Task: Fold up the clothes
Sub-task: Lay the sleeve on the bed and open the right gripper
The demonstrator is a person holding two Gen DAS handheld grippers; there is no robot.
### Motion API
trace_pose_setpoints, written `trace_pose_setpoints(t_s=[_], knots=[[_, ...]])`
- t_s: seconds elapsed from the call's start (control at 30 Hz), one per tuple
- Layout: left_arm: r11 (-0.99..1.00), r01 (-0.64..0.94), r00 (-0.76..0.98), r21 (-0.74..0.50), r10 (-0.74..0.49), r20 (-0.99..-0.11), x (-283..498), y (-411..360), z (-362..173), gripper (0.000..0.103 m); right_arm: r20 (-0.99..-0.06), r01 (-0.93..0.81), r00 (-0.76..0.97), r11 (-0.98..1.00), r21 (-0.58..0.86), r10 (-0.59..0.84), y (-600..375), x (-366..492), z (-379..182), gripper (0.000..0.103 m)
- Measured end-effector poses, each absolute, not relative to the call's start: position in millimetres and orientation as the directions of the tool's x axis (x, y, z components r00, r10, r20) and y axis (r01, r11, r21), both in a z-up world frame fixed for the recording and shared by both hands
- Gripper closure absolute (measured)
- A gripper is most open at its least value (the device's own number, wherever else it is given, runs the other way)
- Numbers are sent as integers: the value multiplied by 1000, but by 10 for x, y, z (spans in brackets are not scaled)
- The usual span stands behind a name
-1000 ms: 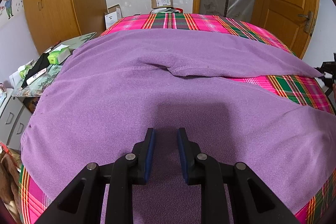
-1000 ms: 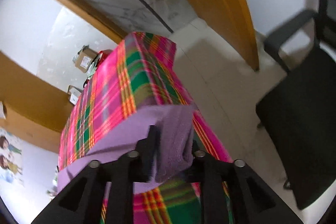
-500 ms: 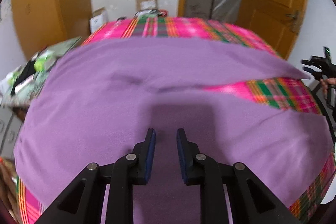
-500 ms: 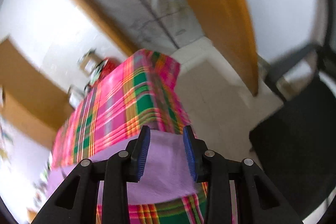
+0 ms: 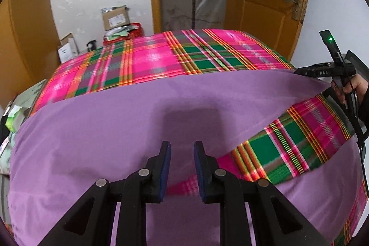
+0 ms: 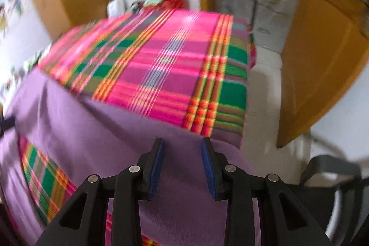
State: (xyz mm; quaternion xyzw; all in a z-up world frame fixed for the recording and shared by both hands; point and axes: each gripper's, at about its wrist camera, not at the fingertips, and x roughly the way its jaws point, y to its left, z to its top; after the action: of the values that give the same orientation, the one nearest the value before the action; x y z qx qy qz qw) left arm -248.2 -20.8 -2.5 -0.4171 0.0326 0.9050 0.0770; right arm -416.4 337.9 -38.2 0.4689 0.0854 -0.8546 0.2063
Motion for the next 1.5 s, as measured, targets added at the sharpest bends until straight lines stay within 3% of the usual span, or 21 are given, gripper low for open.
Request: trace_pose_setpoints(t_s=[0.33, 0.4, 0.43, 0.47, 0.73, 0.87, 0.93, 1.0, 1.03, 1.2, 1.43, 1.47, 1.5], knots=[[-981, -195, -610, -5, 125, -783, -2633, -94, -270, 82, -829, 510, -479, -860, 5, -289, 3370, -4224, -379, 68], [-980, -201, -615, 0, 126, -778, -2634, -79, -282, 82, -829, 511, -477, -860, 10, -293, 3386, -4230, -371, 76], [-979, -204, -617, -2, 130, -776, -2633, -81, -287, 82, -829, 510, -478, -860, 8, -291, 3388, -4229, -364, 96], [-978, -208, -618, -2, 132, -775, -2636, -79, -290, 82, -828, 509, -480, -861, 4, -288, 3387, -4222, -355, 100], [-974, -227, -619, 18, 130, -775, -2663, -41, -302, 82, -732, 388, -641, -920, -50, -231, 3400, -4256, -137, 103], [-974, -227, -618, 16, 132, -775, -2664, -48, -301, 82, -745, 306, -645, -951, -49, -169, 3538, -4350, -141, 101], [-974, -227, -619, 16, 132, -775, -2659, -53, -299, 82, -767, 291, -619, -956, -22, -171, 3610, -4356, -182, 94], [-974, -228, -619, 18, 130, -775, -2660, -55, -296, 82, -765, 309, -606, -951, 26, -218, 3664, -4309, -182, 72], [-973, -229, -619, 21, 129, -774, -2659, -51, -296, 83, -762, 318, -601, -947, 48, -240, 3687, -4287, -180, 70], [-968, -248, -619, 27, 137, -773, -2646, 10, -292, 89, -754, 433, -585, -901, 20, -298, 3383, -4227, -137, 70], [-966, -258, -611, -7, 169, -773, -2683, 31, -294, 89, -832, 596, -462, -802, -35, -307, 2785, -4334, -387, 70], [-965, -261, -611, -8, 171, -773, -2688, 37, -296, 89, -832, 596, -461, -802, -34, -308, 2764, -4347, -395, 71], [-965, -263, -610, -10, 174, -773, -2692, 37, -297, 89, -832, 594, -463, -804, -35, -305, 2746, -4361, -400, 83]])
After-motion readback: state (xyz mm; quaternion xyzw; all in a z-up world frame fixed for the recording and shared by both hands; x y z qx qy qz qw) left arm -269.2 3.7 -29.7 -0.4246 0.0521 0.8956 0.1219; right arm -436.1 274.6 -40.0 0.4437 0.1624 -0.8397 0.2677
